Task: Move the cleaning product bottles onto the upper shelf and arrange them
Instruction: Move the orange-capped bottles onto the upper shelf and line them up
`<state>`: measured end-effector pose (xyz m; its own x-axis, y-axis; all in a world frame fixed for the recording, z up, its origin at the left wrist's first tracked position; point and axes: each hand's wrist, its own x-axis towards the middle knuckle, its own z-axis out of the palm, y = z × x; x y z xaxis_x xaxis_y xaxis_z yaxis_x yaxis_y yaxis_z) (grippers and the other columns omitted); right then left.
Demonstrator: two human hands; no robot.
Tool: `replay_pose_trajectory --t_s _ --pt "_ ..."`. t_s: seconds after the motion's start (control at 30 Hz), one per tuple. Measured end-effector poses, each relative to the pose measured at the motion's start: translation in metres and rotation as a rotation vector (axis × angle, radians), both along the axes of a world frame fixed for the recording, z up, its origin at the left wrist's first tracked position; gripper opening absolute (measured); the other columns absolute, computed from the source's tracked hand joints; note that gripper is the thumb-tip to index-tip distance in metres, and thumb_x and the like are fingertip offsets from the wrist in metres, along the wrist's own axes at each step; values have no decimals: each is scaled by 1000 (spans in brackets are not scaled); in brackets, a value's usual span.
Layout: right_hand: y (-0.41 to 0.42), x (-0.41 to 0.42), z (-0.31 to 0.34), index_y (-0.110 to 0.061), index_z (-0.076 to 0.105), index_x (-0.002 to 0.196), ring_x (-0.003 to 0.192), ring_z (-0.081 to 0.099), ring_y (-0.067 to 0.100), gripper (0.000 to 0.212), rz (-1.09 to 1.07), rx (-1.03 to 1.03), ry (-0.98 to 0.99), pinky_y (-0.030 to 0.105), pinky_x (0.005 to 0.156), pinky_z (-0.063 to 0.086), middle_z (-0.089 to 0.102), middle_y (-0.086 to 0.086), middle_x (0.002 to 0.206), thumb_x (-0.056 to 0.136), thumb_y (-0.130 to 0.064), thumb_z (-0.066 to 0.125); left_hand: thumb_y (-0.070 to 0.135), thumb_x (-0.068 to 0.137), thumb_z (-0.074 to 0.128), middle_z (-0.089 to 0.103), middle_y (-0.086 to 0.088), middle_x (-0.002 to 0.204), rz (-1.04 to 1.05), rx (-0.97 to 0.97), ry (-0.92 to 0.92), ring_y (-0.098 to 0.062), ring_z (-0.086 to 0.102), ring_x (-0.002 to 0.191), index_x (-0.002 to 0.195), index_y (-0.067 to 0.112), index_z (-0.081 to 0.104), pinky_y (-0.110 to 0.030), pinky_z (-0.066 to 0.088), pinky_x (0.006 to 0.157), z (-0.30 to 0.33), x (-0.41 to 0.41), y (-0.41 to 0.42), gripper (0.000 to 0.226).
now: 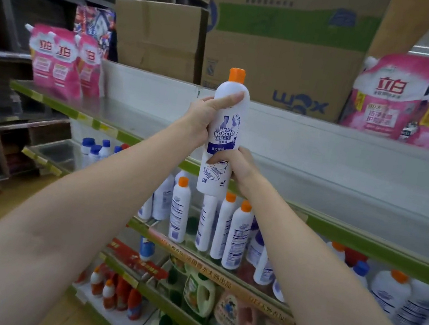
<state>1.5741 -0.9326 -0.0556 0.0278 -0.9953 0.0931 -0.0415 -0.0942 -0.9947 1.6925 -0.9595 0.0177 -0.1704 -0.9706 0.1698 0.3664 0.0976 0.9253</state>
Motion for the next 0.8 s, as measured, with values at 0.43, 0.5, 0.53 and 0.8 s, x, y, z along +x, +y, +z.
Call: replay_pose_trajectory --t_s 0.43,0.5,0.53,0.8 --pt "-128 93 25 -8 75 84 72 69 28 45 -124 -52 -53 36 72 57 74 10 79 40 -1 71 24 77 86 72 -17 93 -104 -86 -8 -30 70 77 112 3 66 -41 60 73 21 83 -143 45" --pt "-154 119 29 -8 75 81 70 68 28 42 -126 -55 -69 36 70 57 73 10 76 41 1 71 25 77 86 73 -16 93 -94 -101 -22 -30 70 77 111 3 67 -41 60 73 25 109 -168 45" --pt "-166 133 31 -7 75 81 71 68 29 40 -128 -58 -67 36 70 57 73 10 76 43 3 71 26 78 86 74 -15 92 -85 -105 -33 -29 71 77 111 4 67 -41 60 73 25 122 -181 44" --pt "-248 229 34 -7 72 79 60 65 24 29 -161 -60 -44 24 53 52 70 6 69 57 12 67 33 80 84 74 -14 96 -43 -131 -109 -28 73 81 120 0 64 -41 61 76 21 221 -262 56"
